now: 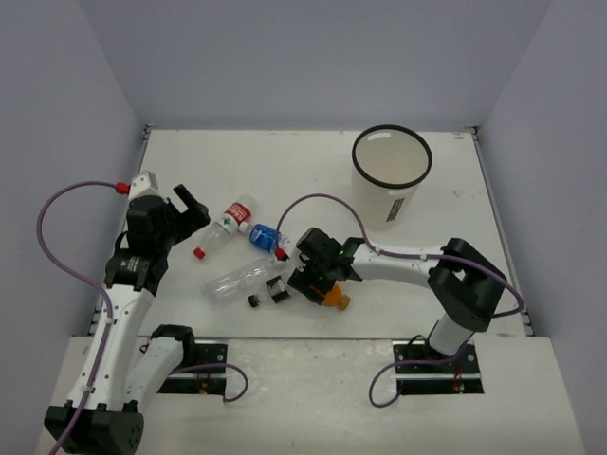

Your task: Put the plastic bottles in the bin

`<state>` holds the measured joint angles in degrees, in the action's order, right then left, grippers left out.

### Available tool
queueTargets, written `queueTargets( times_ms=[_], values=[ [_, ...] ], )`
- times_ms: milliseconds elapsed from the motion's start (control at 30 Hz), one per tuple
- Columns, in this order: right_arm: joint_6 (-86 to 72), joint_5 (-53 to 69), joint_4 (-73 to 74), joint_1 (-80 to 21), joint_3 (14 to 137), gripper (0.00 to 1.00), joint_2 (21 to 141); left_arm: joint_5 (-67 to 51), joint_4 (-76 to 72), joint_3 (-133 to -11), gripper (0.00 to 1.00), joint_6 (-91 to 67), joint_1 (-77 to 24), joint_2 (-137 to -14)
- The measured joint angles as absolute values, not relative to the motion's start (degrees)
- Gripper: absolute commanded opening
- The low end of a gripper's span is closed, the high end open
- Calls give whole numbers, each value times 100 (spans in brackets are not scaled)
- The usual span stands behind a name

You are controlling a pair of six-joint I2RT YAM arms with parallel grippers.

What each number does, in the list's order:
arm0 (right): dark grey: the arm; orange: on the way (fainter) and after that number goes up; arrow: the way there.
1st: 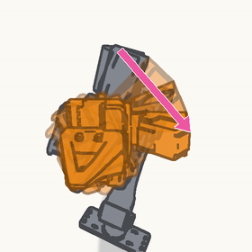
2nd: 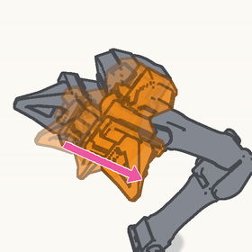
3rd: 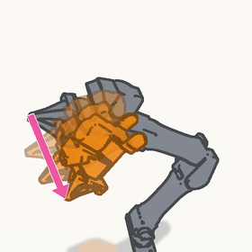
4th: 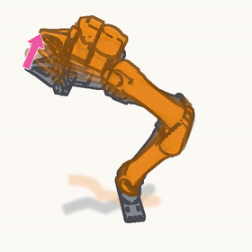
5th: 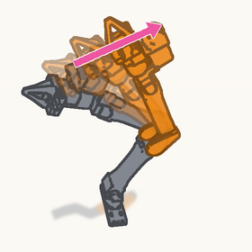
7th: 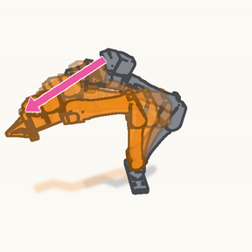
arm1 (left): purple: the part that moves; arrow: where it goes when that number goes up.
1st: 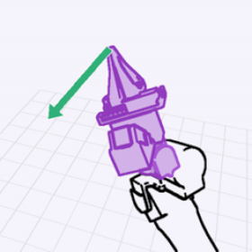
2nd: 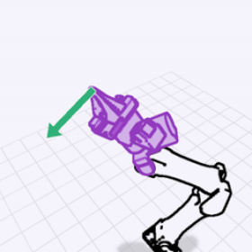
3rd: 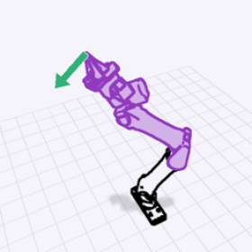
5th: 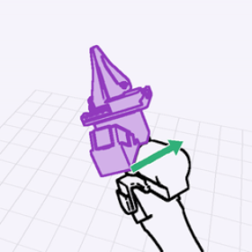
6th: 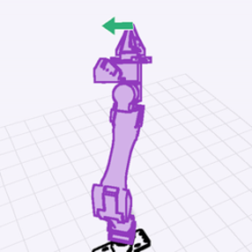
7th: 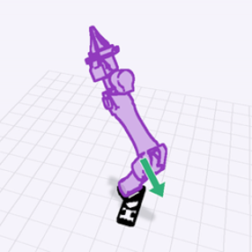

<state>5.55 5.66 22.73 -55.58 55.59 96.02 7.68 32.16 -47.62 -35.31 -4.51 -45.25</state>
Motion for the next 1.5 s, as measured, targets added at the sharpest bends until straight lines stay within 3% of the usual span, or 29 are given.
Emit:
queueTargets(
  times_ms=[100, 367, 533, 700, 933, 1200, 1267, 1433, 1500],
  values=[
    [485, 400, 2374, -5590, 5541, 19, 9514, 793, 3232, -4762, 100, -3531, -451, -4524],
    [-86, -600, 2290, -5707, 5080, 0, 7359, 810, 3232, -4762, 100, -3537, -451, -4504],
    [-211, -1880, 1926, -5663, 5544, 0, 5686, 810, 3229, -4762, 100, -3538, -451, -4504],
    [74, -2947, 944, -5069, 6951, 0, 5406, 733, 3229, -4759, 100, -3535, -451, -4504],
    [153, -3103, 224, -3148, 8507, 0, 6229, 532, 3230, -4759, 100, -3528, -451, -4509],
    [12, -3030, 315, -2491, 8923, 0, 7785, 350, 3238, -4759, 100, -3481, -451, -4677],
    [-148, -2937, 512, -2355, 8921, 5, 8048, 319, 3240, -4759, 100, -3474, -451, -4722],
    [-590, -2726, 851, -2067, 8721, 33, 8234, 316, 3248, -4759, 100, -3462, -451, -4737],
    [-698, -2708, 879, -2018, 8648, 36, 8232, 316, 3247, -4759, 100, -3459, -451, -4737]
  ],
)
